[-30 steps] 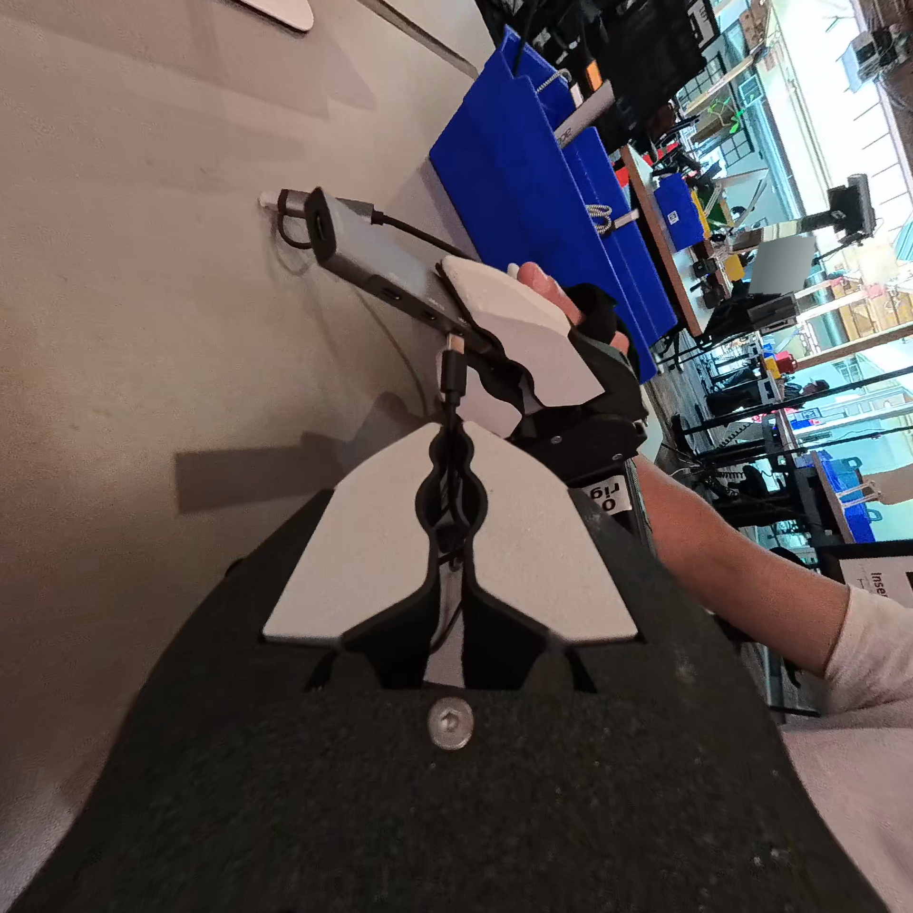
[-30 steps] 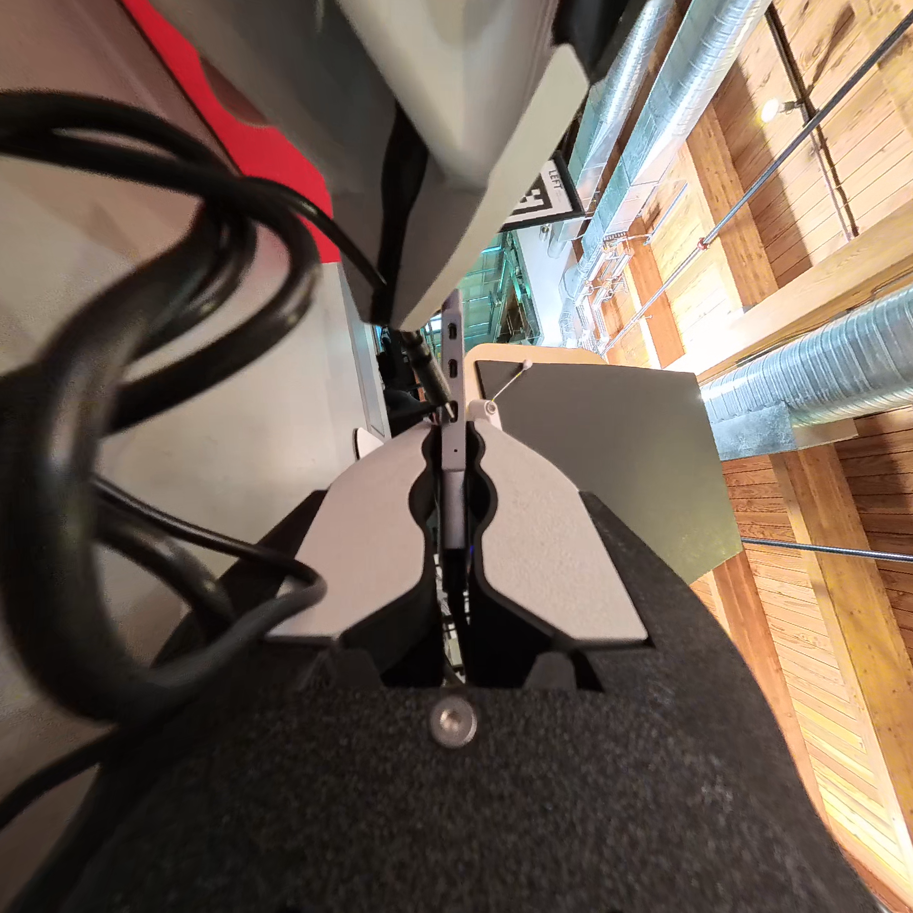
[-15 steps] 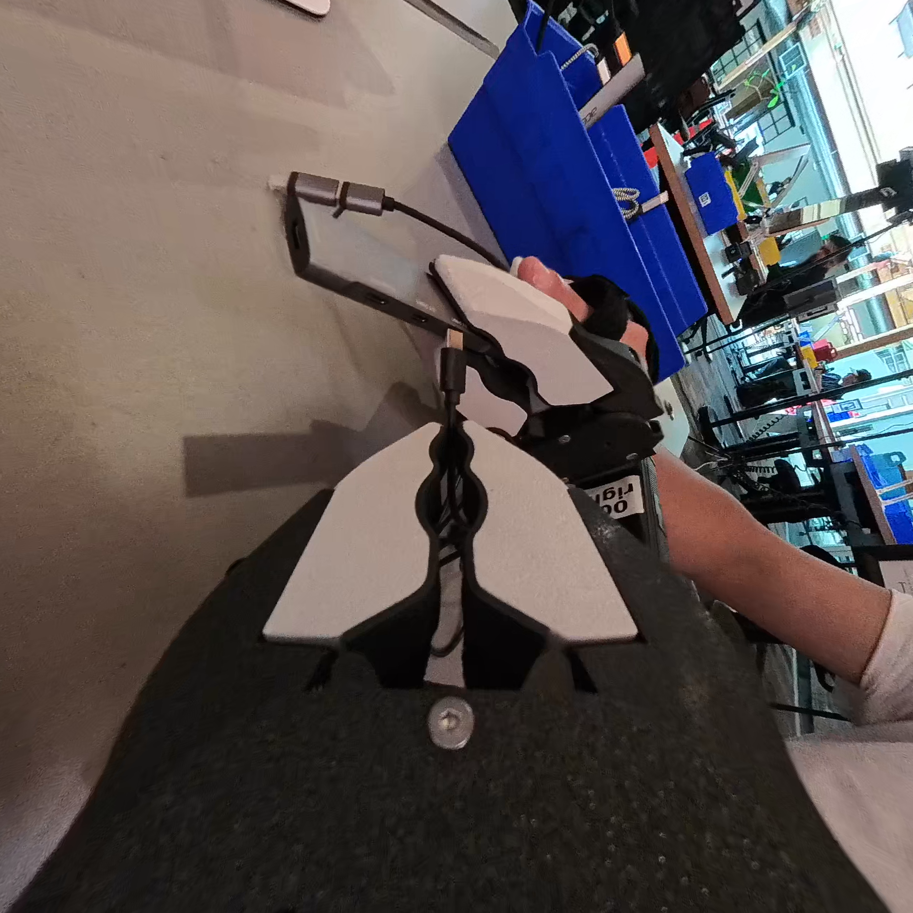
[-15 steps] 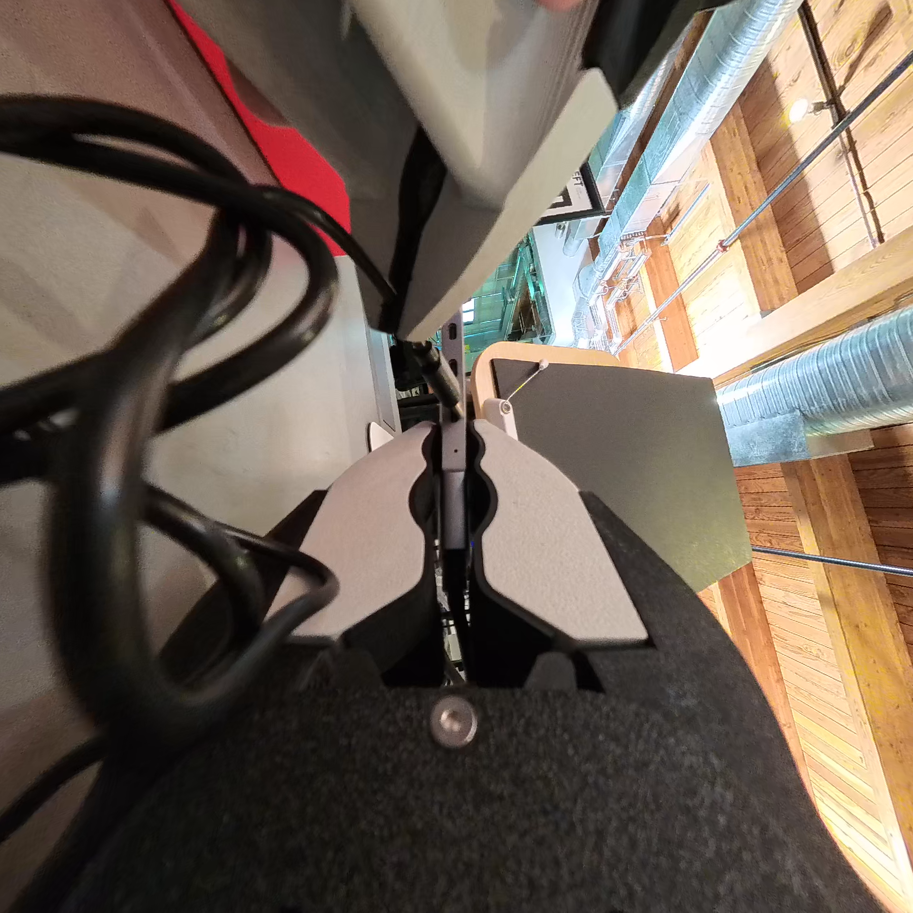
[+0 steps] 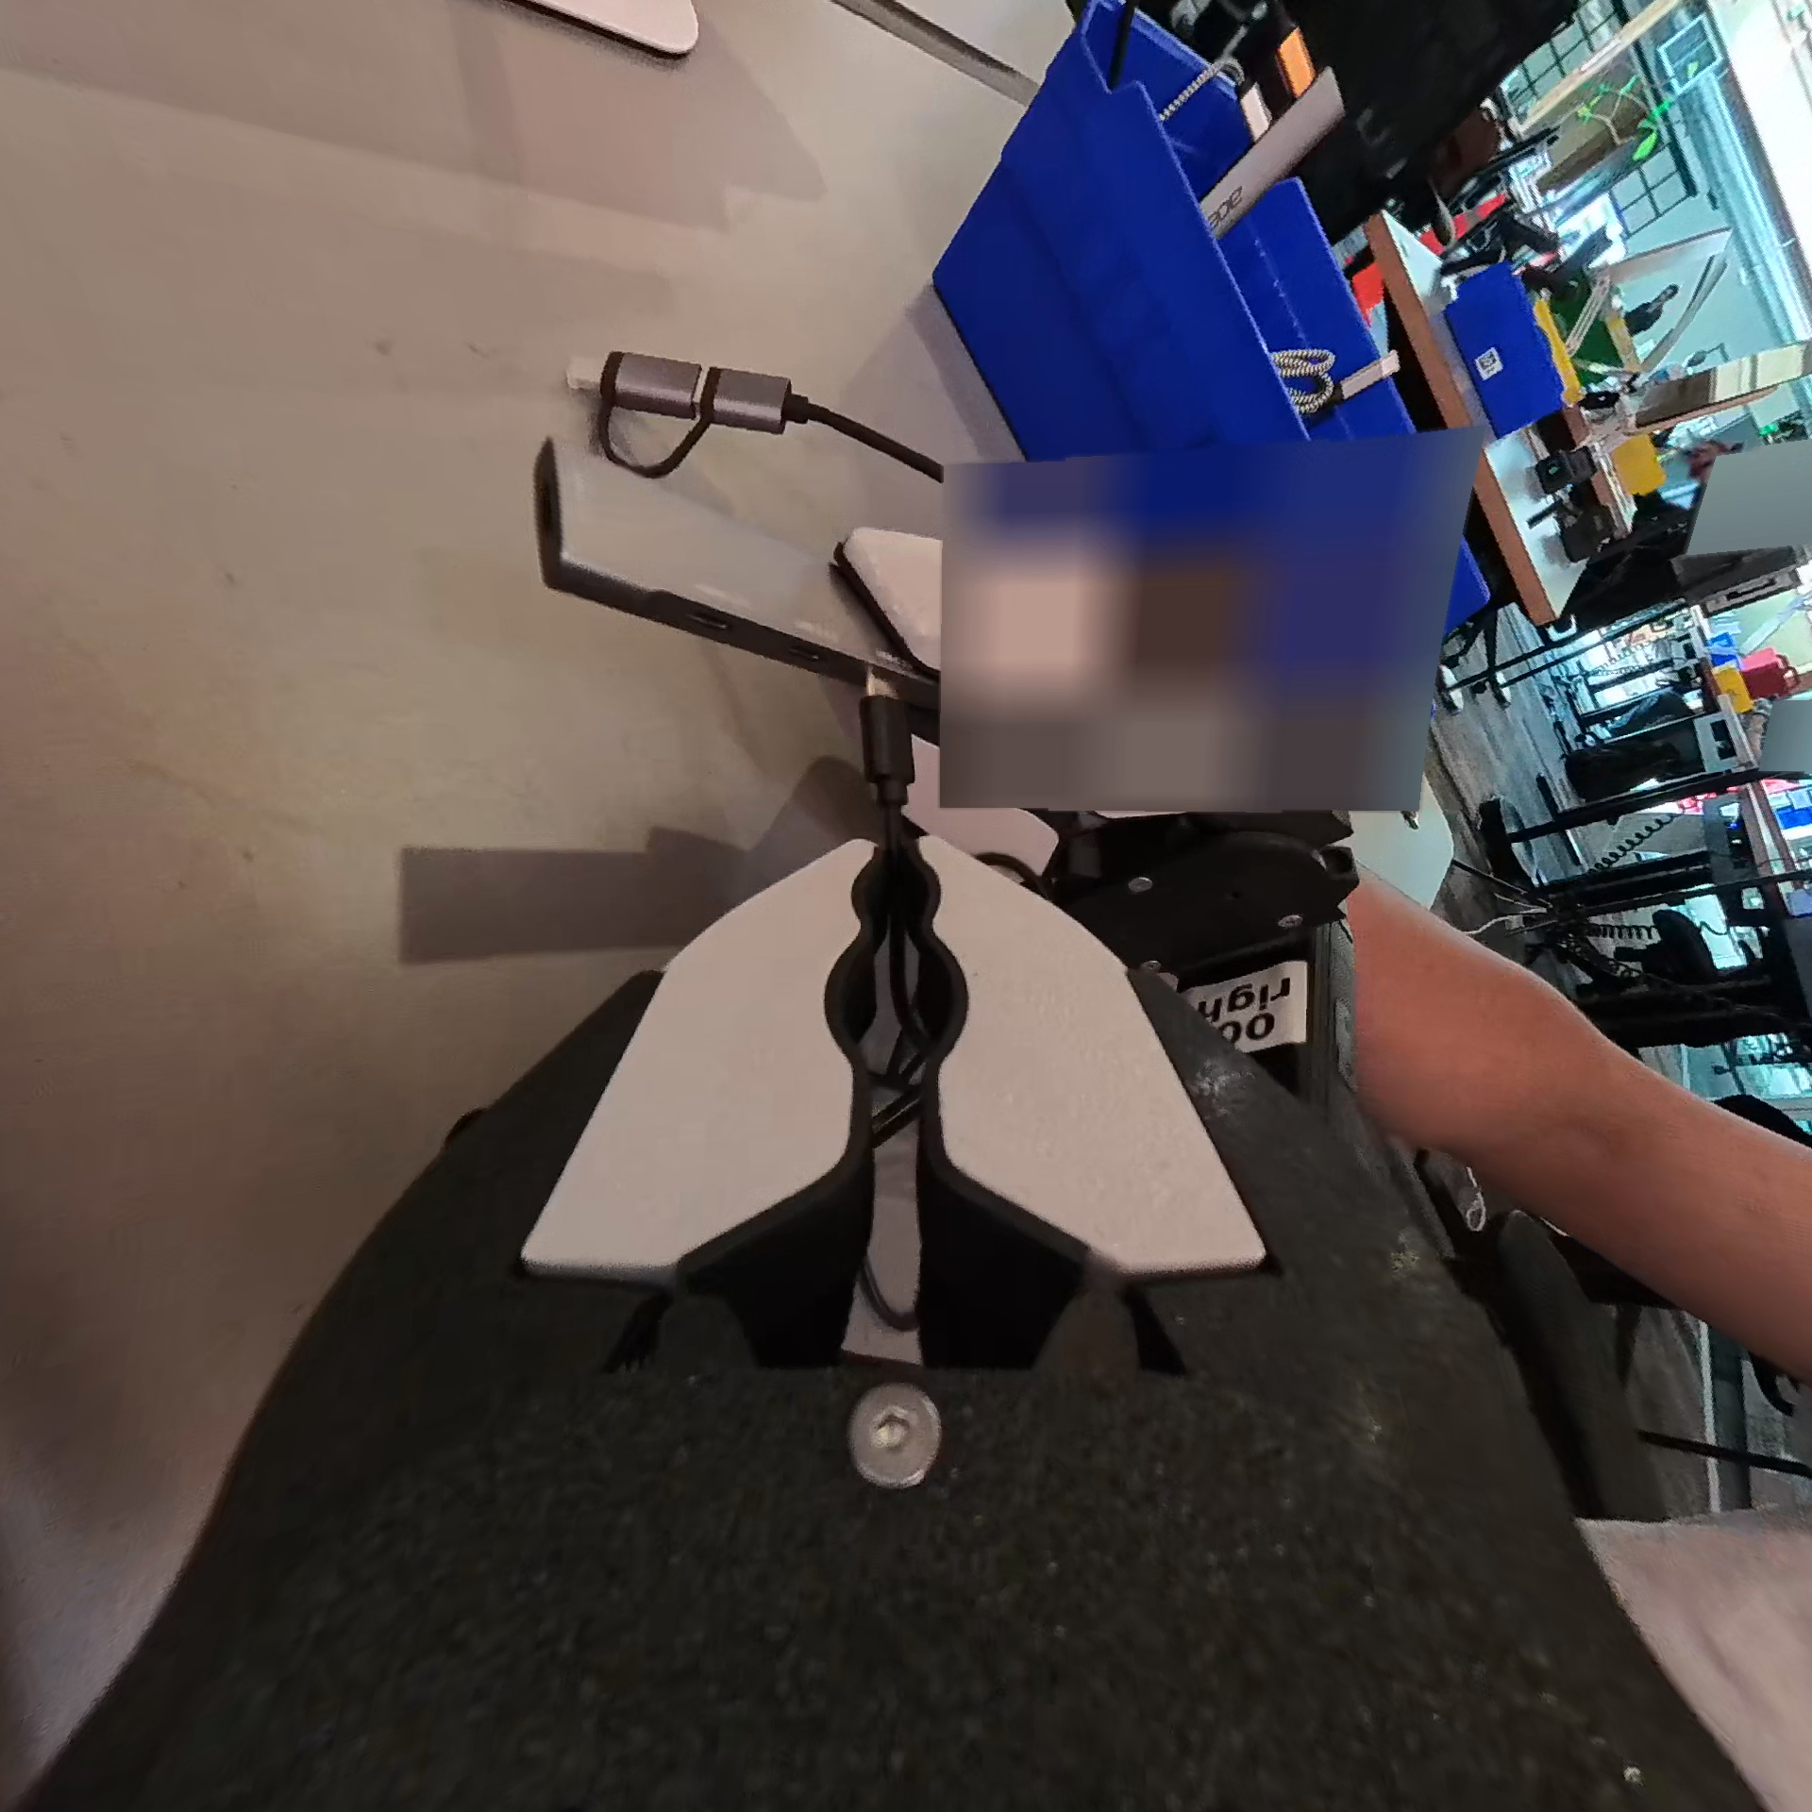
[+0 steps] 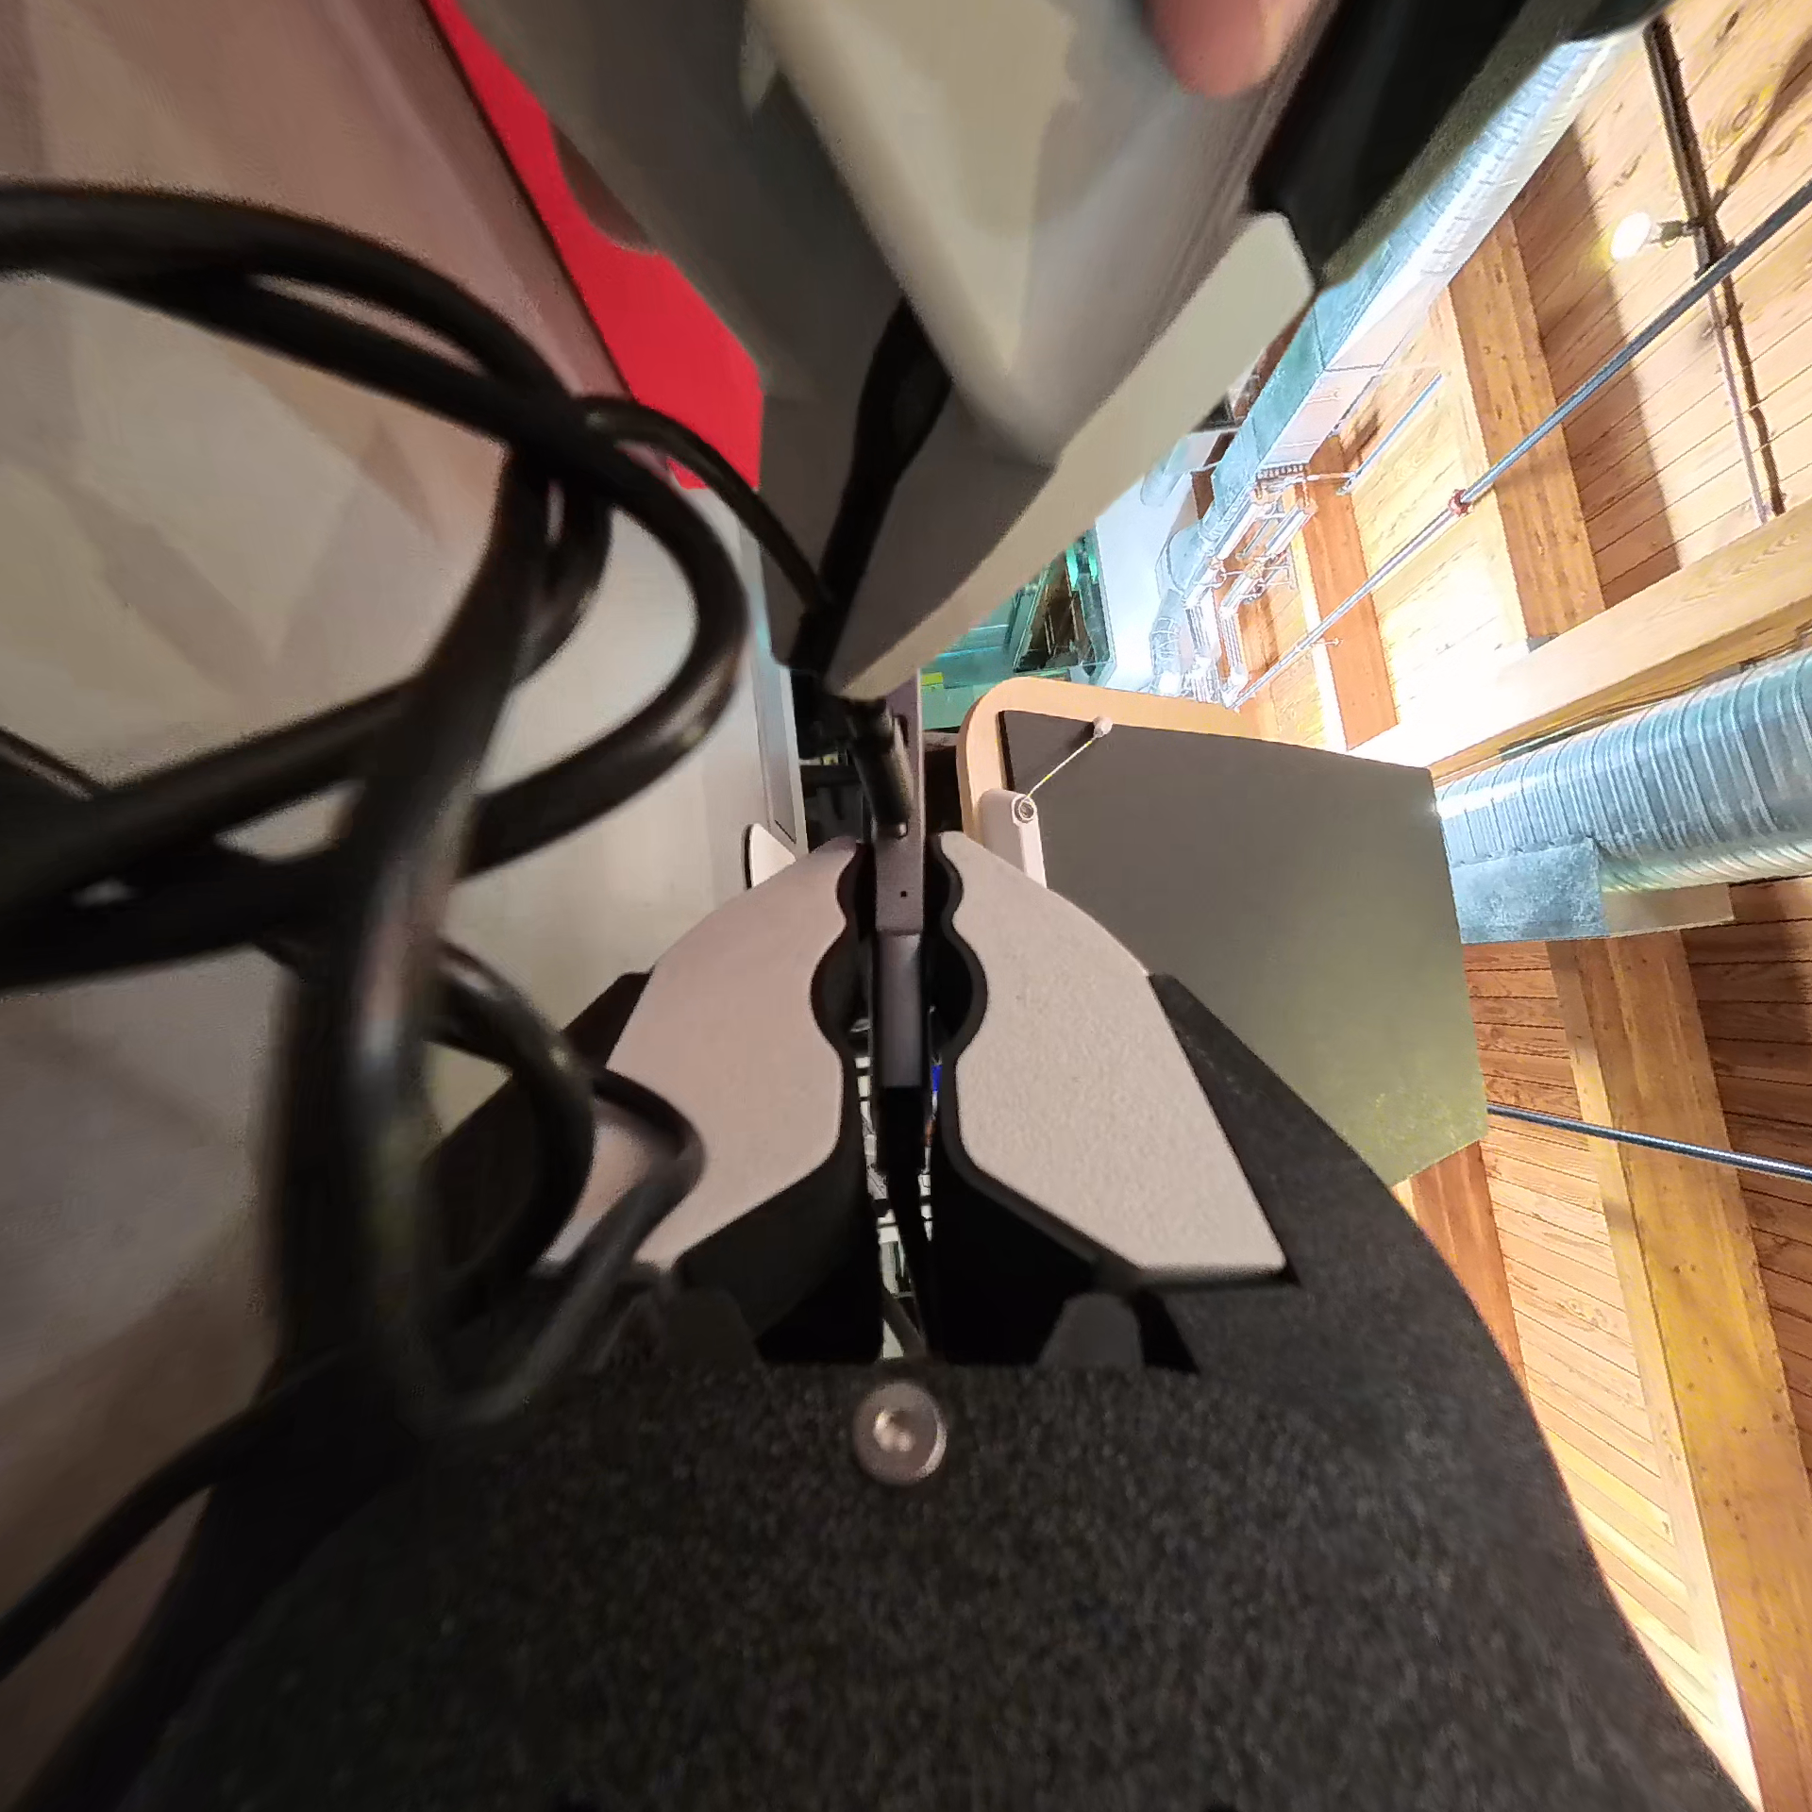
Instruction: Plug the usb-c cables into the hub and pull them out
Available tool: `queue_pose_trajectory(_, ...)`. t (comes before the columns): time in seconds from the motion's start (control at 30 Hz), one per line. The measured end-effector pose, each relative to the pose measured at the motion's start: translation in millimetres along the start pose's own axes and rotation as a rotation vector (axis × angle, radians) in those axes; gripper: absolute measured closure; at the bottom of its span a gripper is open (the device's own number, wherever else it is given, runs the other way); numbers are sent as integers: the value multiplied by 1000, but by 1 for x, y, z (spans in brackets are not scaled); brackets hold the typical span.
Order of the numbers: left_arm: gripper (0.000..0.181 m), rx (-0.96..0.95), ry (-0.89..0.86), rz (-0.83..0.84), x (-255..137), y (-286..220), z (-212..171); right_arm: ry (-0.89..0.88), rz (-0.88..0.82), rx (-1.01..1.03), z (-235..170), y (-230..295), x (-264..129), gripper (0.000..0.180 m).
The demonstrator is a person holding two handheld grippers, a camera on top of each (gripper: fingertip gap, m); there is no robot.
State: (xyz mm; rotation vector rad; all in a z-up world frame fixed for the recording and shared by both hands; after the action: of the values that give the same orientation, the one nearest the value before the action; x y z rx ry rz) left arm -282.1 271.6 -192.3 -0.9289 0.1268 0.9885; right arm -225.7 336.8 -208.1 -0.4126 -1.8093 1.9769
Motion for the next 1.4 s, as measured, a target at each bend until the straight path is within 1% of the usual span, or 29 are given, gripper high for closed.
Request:
queue_pose_trajectory(0.2, 179, 21, -72, -20, 0, -7, 6, 29, 0, 6, -1, 1, -1, 171)
queue_pose_trajectory(0.4, 180, 15, -62, -6, 5, -4, 2, 37, 4, 39, 4, 2, -2, 171)
queue_pose_trajectory(0.5, 180, 1, -73, -38, 7, -6, 1, 33, 3, 47, 5, 1, -2, 171)
queue_pose_trajectory(0.63, 179, 38, -96, -40, 6, -9, 4, 21, 0, 76, 0, -2, 0, 171)
queue_pose_trajectory(0.67, 178, 44, -107, -47, 5, -11, 5, 15, 0, 97, -2, -3, 0, 171)
queue_pose_trajectory(0.7, 173, 52, -124, -62, 0, -14, 5, 19, -5, 104, -4, -4, -1, 171)
queue_pose_trajectory(0.73, 166, 63, -146, -85, -6, -20, 3, 30, -4, 106, -8, -3, -1, 171)
queue_pose_trajectory(0.83, 164, 131, -178, -122, -32, -35, -25, 23, 46, 156, -19, 1, -5, 171)
queue_pose_trajectory(0.9, 160, 202, -203, -88, -53, -40, -56, 24, 58, 202, -25, -1, -5, 171)
queue_pose_trajectory(0.97, 160, 264, -227, -18, -72, -37, -90, 28, 55, 262, -29, -6, -3, 171)
queue_pose_trajectory(1.0, 159, 271, -232, 13, -81, -36, -103, 27, 57, 282, -29, -6, -2, 171)
queue_pose_trajectory(1.07, 156, 296, -222, 33, -98, -37, -115, 28, 65, 290, -29, -5, 0, 171)
queue_pose_trajectory(1.13, 155, 330, -258, 48, -114, -34, -116, 26, 92, 286, -27, 1, 1, 171)
queue_pose_trajectory(1.17, 154, 347, -260, 24, -122, -33, -115, 23, 100, 274, -26, 3, 1, 171)
queue_pose_trajectory(1.23, 152, 414, -174, -116, -141, -37, -111, 19, 105, 251, -24, 5, 1, 171)
queue_pose_trajectory(1.27, 155, 433, -151, -185, -154, -40, -103, 18, 112, 252, -23, 6, 1, 171)
queue_pose_trajectory(1.3, 154, 445, -134, -217, -167, -39, -91, 17, 117, 254, -23, 6, 1, 171)
queue_pose_trajectory(1.33, 153, 463, -95, -214, -178, -33, -79, 16, 119, 257, -23, 6, 1, 171)
queue_pose_trajectory(1.37, 153, 493, -37, -168, -186, -22, -65, 16, 122, 261, -23, 6, 1, 171)
queue_pose_trajectory(1.4, 153, 518, 28, -63, -191, -4, -49, 18, 127, 268, -24, 7, 2, 171)
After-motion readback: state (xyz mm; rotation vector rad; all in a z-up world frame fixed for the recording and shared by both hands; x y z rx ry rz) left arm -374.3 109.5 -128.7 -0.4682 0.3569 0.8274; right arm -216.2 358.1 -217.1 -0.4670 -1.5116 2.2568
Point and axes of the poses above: each gripper's, where its closed fingertips meet, x out along the fingers, z out of its top, y = z × x across the jaws, the point moved 5 cm from there along -x, back along the fingers
